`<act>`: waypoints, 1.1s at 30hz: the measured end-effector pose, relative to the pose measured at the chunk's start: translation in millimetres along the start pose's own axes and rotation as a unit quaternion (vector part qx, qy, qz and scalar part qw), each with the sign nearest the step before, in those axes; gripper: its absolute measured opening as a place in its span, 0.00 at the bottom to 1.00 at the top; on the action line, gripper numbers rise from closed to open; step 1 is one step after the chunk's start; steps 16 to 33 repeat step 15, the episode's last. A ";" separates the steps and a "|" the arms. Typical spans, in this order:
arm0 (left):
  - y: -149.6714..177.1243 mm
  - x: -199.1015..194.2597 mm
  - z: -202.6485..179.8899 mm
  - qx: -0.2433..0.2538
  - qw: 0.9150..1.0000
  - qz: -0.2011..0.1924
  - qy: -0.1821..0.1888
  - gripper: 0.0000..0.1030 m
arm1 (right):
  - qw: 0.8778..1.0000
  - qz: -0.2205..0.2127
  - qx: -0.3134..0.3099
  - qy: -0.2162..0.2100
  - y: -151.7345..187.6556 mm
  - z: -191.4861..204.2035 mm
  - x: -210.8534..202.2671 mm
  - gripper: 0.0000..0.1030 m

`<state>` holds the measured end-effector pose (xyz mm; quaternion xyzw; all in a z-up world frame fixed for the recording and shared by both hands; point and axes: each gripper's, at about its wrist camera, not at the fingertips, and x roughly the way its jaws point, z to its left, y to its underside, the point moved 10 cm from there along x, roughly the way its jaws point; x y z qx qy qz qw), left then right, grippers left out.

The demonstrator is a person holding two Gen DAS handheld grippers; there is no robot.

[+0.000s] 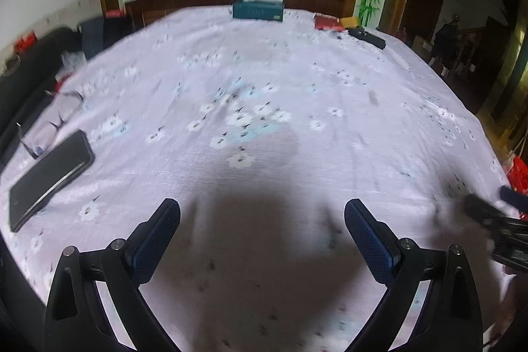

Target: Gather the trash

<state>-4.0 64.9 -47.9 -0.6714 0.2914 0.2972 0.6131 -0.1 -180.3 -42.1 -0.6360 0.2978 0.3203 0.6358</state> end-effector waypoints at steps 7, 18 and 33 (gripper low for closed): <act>-4.0 22.3 6.6 0.031 0.999 0.029 -0.022 0.96 | 0.997 0.062 0.013 0.038 -6.8 12.5 60.9 1.00; -3.9 45.9 5.9 0.031 0.996 0.081 0.000 0.97 | 0.996 0.065 0.040 0.039 -23.4 11.5 76.3 1.00; -3.9 45.9 5.9 0.031 0.996 0.081 0.000 0.97 | 0.996 0.065 0.040 0.039 -23.4 11.5 76.3 1.00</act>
